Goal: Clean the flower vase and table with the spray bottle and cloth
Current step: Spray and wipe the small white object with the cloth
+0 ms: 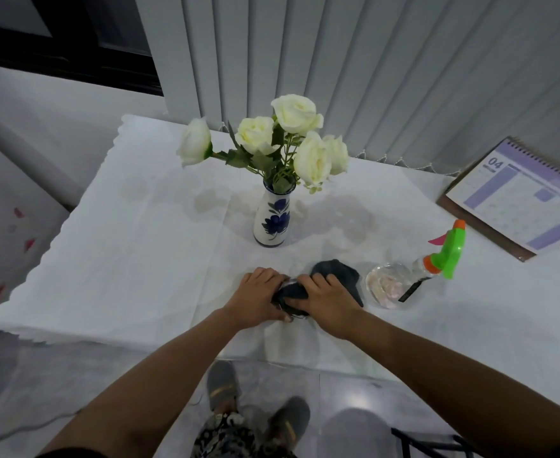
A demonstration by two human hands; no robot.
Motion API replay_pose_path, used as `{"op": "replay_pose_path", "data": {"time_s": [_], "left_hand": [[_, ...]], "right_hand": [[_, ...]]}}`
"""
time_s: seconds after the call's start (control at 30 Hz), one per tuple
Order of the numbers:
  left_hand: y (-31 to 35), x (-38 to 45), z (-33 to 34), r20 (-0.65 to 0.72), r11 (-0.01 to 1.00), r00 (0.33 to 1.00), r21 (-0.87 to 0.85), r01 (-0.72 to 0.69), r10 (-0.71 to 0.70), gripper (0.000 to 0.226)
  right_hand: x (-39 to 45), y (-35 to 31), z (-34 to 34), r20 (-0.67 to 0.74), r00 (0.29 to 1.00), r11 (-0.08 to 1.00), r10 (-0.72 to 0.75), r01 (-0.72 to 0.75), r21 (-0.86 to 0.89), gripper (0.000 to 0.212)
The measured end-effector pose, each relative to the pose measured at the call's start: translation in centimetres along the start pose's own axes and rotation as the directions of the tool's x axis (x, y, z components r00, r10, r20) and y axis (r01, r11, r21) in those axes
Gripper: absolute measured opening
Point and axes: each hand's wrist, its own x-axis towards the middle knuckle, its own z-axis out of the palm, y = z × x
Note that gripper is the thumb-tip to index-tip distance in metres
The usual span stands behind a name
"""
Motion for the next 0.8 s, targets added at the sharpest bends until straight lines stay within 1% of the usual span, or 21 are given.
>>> {"op": "replay_pose_path", "data": {"time_s": [0.1,0.23,0.3,0.33,0.4,0.47,0.5,0.57,0.63,0.7,0.8], "left_hand": [[0.2,-0.2,-0.1,0.003,1.000,1.000,-0.007,0.000,0.000,0.086],[0.2,-0.2,-0.3,0.016,1.000,1.000,-0.007,0.009,-0.009,0.086],[0.1,-0.1,-0.2,0.014,1.000,1.000,-0.005,0.006,-0.006,0.085],[0.1,-0.1,-0.1,0.013,1.000,1.000,-0.010,0.008,-0.008,0.085],[0.2,-0.1,0.0,0.016,1.000,1.000,-0.025,0.018,-0.018,0.086],[0.2,0.1,0.0,0.021,0.999,0.999,-0.030,0.031,-0.030,0.086],[0.1,0.2,-0.1,0.025,0.999,0.999,-0.028,0.033,-0.033,0.086],[0.2,0.4,-0.2,0.039,0.999,0.999,-0.014,0.032,-0.031,0.086],[0.2,0.6,-0.3,0.049,0.999,0.998,0.008,0.034,-0.035,0.086],[0.1,0.8,-0.1,0.053,0.999,0.998,0.035,0.038,-0.040,0.087],[0.1,1.0,0.0,0.053,0.997,0.997,0.051,0.050,-0.052,0.085]], "right_hand": [[0.8,-0.3,-0.2,-0.019,0.994,0.994,0.106,-0.106,0.022,0.047],[0.5,0.3,-0.3,0.009,0.957,0.956,0.290,-0.290,0.030,0.043],[-0.1,-0.1,-0.2,0.055,0.944,0.944,0.326,-0.328,0.035,0.037],[-0.5,-0.4,0.0,0.082,0.945,0.946,0.315,-0.320,0.052,0.035],[-1.7,-0.4,-0.2,0.091,0.964,0.960,0.248,-0.258,0.114,0.032],[-2.4,0.9,-1.0,0.041,0.985,0.980,0.168,-0.172,0.103,0.033],[-2.5,1.8,-1.4,0.017,0.989,0.988,0.146,-0.147,0.054,0.036],[-1.7,3.4,-2.0,0.020,0.995,0.994,0.093,-0.092,-0.053,0.042],[0.0,4.4,-2.7,0.001,1.000,0.987,-0.026,0.025,-0.159,0.046],[1.8,4.8,-3.4,0.003,0.988,0.952,-0.153,0.148,-0.268,0.045],[3.7,5.1,-4.3,0.027,0.962,0.903,-0.273,0.265,-0.338,0.042]]}}
